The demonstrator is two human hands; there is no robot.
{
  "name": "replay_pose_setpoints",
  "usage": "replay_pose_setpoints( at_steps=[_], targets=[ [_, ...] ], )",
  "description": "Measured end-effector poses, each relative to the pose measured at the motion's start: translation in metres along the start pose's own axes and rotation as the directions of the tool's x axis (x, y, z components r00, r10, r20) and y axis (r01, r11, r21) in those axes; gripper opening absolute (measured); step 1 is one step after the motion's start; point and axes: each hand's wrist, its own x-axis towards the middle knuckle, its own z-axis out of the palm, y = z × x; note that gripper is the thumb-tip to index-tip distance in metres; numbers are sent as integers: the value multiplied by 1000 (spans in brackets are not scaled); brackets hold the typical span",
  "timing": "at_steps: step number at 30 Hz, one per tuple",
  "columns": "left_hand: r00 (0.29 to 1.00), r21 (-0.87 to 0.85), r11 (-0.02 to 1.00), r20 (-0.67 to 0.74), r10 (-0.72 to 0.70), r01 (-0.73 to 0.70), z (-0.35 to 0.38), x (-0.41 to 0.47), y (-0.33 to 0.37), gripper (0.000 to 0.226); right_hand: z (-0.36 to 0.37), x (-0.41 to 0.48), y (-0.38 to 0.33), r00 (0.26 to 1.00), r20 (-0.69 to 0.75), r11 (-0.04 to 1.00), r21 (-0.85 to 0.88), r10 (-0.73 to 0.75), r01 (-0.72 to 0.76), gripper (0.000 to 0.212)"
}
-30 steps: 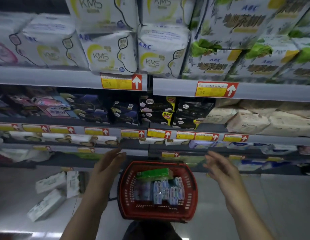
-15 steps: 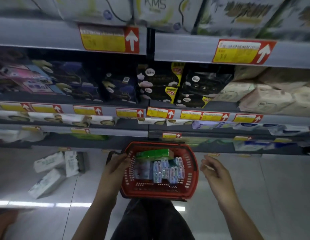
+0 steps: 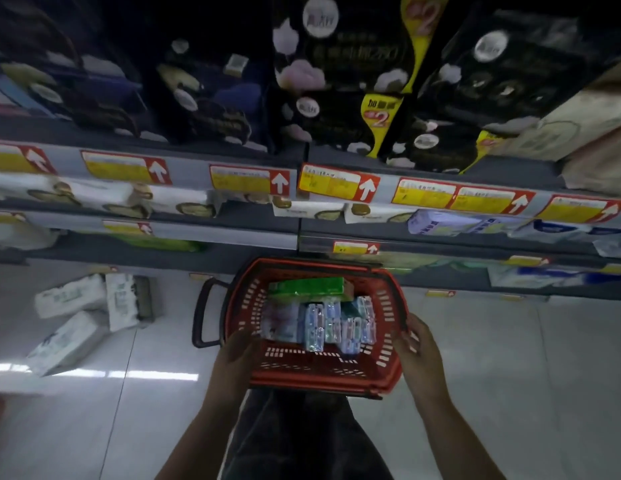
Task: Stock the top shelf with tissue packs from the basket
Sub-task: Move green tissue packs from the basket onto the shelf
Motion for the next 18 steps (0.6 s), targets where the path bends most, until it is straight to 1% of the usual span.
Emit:
replay_pose_setpoints(
  at_steps=[2,3,5,7,8,10,11,12,14,18],
  targets=[
    [1000,-12,1000,-21,-17,17,-7,12,-15,41,8,9,21,999,8,999,4,35,-35,42],
    [999,-21,1000,-36,-19,18,-10,19,-22,36,12,13,31,999,25,999,3,46,-46,42],
    [999,-31,999,-52,-10,9,-17,31,-38,15,18,22,47,995,84,997,-55,59,-54,47],
    [998,-28,1000,-58,-8,6,-22,45,-55,9,23,30,59,987,153,983,-184,48,-19,54],
    [998,-37,999,-65,-11,9,-23,51,-63,12,25,36,63,983,179,968,-251,32,14,55],
    [997,-35,999,-66,-32,30,-20,66,-80,31,30,52,70,979,206,941,-334,8,62,56],
    [997,-26,999,-67,-49,47,-18,75,-90,37,33,61,73,978,208,930,-361,8,69,55],
    [995,-7,998,-71,-64,63,-15,83,-102,37,38,71,76,979,201,922,-382,15,64,55],
    [995,14,997,-69,-74,75,-10,101,-125,26,49,92,88,982,187,909,-411,10,68,57],
    [987,12,993,-110,-115,117,-5,138,-154,16,74,136,108,979,201,888,-454,24,72,70]
  ],
)
